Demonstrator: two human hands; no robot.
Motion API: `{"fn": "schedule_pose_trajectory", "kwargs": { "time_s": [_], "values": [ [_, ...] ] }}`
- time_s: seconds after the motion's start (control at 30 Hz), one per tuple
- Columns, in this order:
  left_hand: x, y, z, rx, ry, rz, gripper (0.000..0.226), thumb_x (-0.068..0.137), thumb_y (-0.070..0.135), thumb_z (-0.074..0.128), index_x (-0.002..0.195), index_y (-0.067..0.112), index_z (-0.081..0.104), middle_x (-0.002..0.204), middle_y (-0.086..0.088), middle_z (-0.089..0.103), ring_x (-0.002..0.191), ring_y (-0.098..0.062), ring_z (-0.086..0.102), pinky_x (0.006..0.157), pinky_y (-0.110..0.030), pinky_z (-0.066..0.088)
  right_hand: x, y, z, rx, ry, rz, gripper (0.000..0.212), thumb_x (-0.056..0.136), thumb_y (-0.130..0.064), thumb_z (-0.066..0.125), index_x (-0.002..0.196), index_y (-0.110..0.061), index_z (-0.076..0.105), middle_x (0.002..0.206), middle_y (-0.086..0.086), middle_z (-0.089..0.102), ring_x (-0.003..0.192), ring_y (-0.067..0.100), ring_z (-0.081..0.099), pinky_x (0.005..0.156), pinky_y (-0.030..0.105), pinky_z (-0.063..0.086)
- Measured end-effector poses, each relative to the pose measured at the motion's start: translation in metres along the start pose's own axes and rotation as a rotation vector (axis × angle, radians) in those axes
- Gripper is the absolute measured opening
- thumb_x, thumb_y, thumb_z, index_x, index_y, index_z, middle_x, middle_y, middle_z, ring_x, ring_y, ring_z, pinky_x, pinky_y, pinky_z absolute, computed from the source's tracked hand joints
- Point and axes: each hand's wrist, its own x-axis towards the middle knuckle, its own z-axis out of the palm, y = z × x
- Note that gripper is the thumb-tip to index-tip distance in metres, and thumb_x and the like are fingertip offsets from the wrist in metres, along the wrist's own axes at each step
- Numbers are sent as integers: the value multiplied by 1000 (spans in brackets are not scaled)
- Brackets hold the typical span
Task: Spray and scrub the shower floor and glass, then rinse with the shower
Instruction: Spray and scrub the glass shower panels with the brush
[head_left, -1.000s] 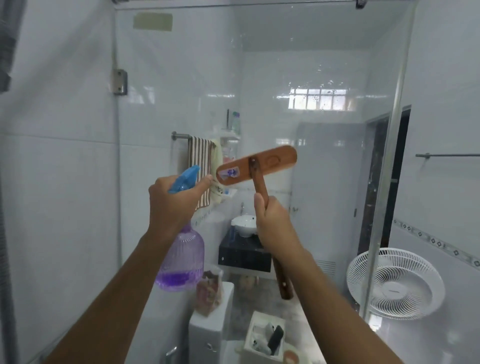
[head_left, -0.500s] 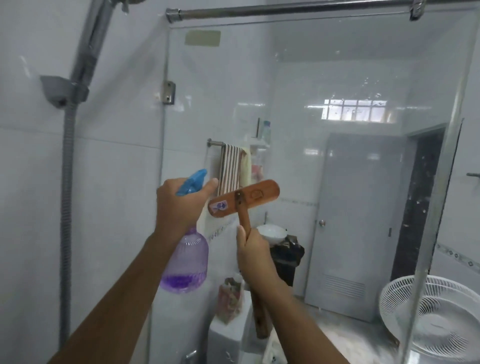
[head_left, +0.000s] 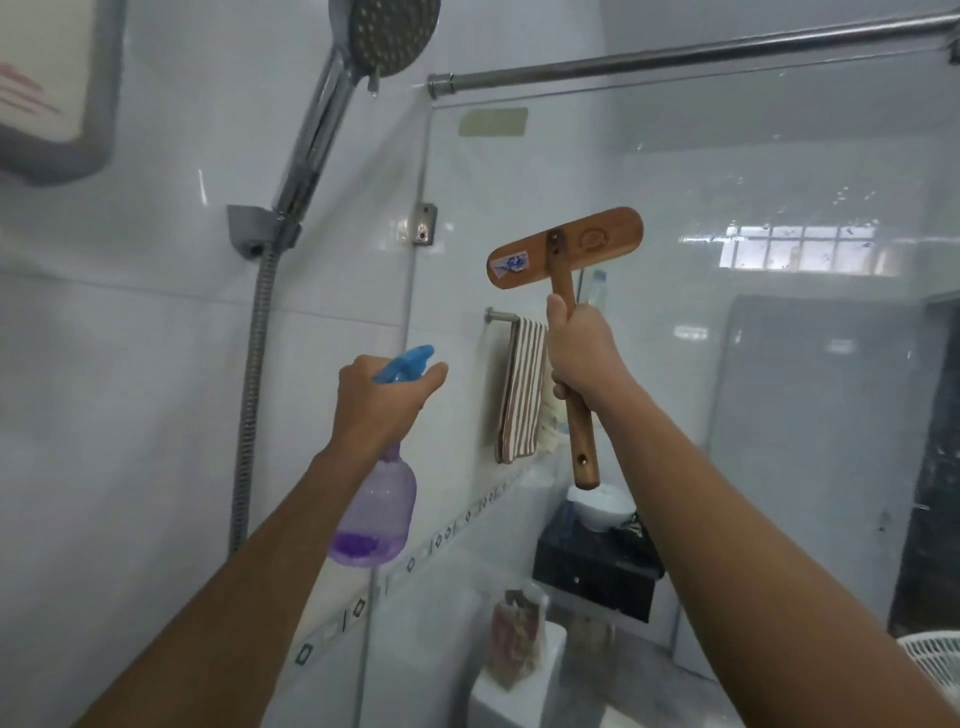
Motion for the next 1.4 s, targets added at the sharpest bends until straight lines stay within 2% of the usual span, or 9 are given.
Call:
{"fn": "schedule_pose_trajectory", "kwargs": {
  "time_s": [0.23,0.4,0.57,0.7,0.8,0.9,1.07,1.2,1.4],
  "values": [
    [17,5,0,-9,-158,-6,49,77,55,78,95,10,70,77,-6,73,62,-13,69,52,-17,52,4,-7,2,56,-17,-11,42,106,-46,29,86,-15,48,66,2,47,48,16,48,56,38,54],
    [17,3,9,-5,-56,28,45,81,51,77,94,8,68,74,-7,70,60,-14,66,55,-19,50,6,-5,8,102,-39,-9,44,106,-45,31,80,-14,49,63,1,49,52,20,52,64,48,56],
    [27,4,1,-32,-72,29,46,78,54,78,93,12,70,78,-7,73,65,-13,70,50,-16,50,6,-10,14,187,-63,7,43,106,-43,32,80,-13,47,60,2,45,42,18,49,55,38,54],
    [28,8,5,-25,-3,50,43,80,52,77,90,11,68,79,-12,72,65,-19,68,61,-28,59,6,-14,20,189,-69,-11,44,106,-42,32,78,-11,47,57,4,46,42,19,50,61,50,57],
    [33,11,1,-16,33,59,48,79,55,77,88,8,69,81,-15,71,74,-29,71,68,-38,61,5,-17,22,176,-68,-18,45,106,-41,31,79,-11,49,56,3,46,44,19,51,61,47,57],
    [35,14,-3,-24,-5,61,49,80,54,77,94,8,70,83,-12,72,75,-24,72,62,-28,61,4,-21,25,197,-75,-2,45,107,-42,31,79,-11,49,56,3,46,40,17,50,51,37,54],
    [30,9,-5,5,4,39,44,82,51,75,97,10,70,77,-7,71,64,-17,67,65,-29,59,6,-31,32,184,-75,9,45,109,-42,28,91,-6,50,61,7,50,33,13,48,35,22,42],
    [21,2,-15,-9,50,46,43,82,52,75,94,11,70,80,-10,72,72,-24,71,71,-37,63,10,-35,43,-7,27,-64,44,110,-40,25,106,-5,52,84,6,55,60,12,52,26,11,29],
    [4,-14,-27,19,85,52,55,81,56,75,88,2,69,81,-22,70,76,-37,70,67,-52,61,-57,49,106,10,-55,-31,39,108,-44,29,101,-14,53,77,-4,53,61,6,49,43,14,36]
  ]
}}
